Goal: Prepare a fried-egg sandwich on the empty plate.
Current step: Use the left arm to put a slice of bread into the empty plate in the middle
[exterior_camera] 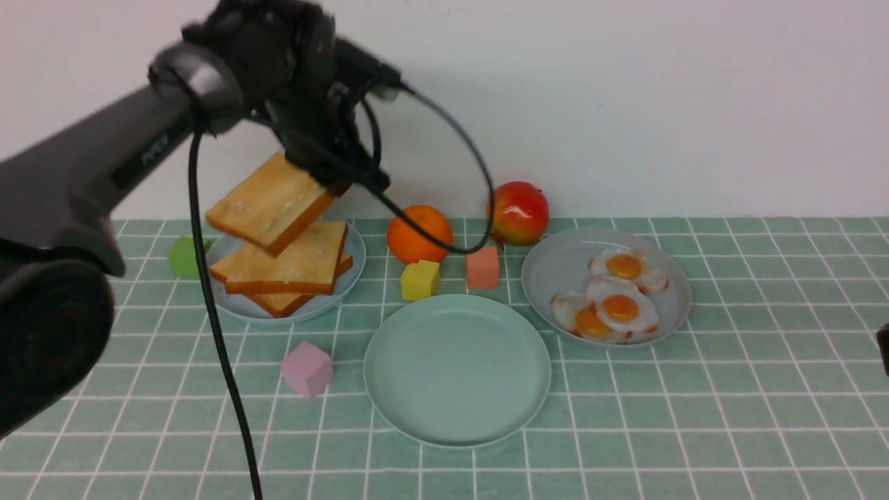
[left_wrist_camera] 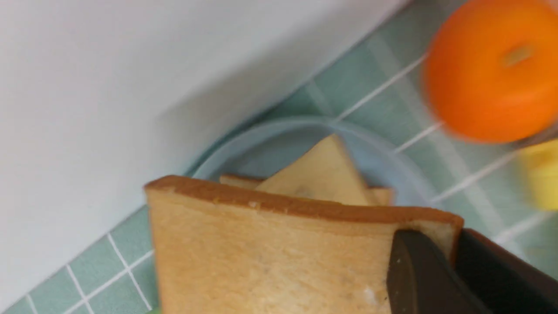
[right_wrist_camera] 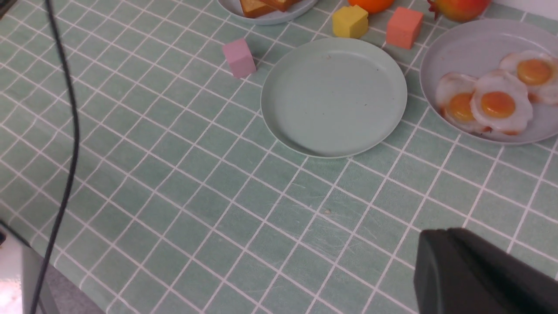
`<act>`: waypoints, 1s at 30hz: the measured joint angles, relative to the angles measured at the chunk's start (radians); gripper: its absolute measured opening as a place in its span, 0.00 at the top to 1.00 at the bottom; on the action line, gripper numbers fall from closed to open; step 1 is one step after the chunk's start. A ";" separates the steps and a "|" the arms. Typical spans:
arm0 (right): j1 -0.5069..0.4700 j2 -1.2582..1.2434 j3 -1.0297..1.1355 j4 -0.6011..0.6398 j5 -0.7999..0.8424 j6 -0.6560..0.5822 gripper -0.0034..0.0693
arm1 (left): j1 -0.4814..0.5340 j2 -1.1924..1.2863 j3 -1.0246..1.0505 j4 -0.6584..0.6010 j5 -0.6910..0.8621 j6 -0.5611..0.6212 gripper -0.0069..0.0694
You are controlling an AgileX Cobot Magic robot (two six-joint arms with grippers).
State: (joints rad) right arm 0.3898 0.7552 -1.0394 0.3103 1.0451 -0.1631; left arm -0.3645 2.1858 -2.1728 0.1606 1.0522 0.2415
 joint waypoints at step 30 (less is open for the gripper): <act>0.000 -0.225 -0.005 -0.090 0.045 0.005 0.92 | -0.484 -0.185 0.665 0.203 -0.355 -0.084 0.81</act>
State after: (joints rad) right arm 0.3898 0.5300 -1.0442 0.2202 1.0902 -0.1582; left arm -0.8488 2.0005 -1.5075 0.3634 0.6974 0.1577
